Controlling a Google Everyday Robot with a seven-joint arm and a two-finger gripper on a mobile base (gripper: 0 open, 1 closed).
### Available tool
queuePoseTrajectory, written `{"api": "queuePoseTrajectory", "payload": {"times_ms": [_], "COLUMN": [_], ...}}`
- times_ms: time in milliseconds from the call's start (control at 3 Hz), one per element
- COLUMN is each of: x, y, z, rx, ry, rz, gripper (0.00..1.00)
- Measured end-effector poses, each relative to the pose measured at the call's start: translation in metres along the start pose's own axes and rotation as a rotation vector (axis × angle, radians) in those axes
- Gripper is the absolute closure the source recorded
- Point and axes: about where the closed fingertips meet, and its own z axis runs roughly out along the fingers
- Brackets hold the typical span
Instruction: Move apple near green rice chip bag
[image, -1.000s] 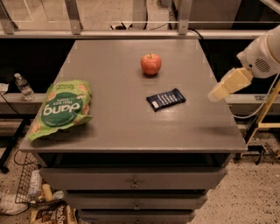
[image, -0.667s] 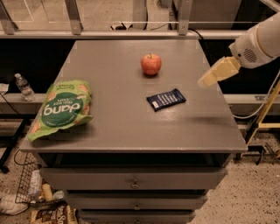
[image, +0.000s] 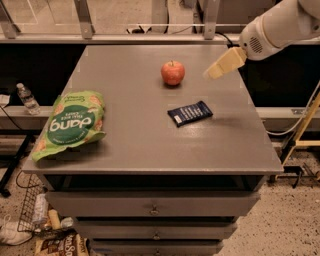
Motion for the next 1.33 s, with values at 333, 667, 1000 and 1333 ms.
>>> {"api": "queuePoseTrajectory", "payload": {"times_ms": [333,667,1000,1333], "x": [-0.021,-0.036,-0.046,-0.048], "y": [0.005,0.014,0.026,0.033], "z": [0.014,0.031,0.058,0.08], "rx": [-0.023,-0.045,-0.077,-0.091], "ry": [-0.014,-0.011,0.013,0.03], "rz": [0.001,0.012,0.035,0.057], "gripper": [0.0,0.0,0.0,0.0]}}
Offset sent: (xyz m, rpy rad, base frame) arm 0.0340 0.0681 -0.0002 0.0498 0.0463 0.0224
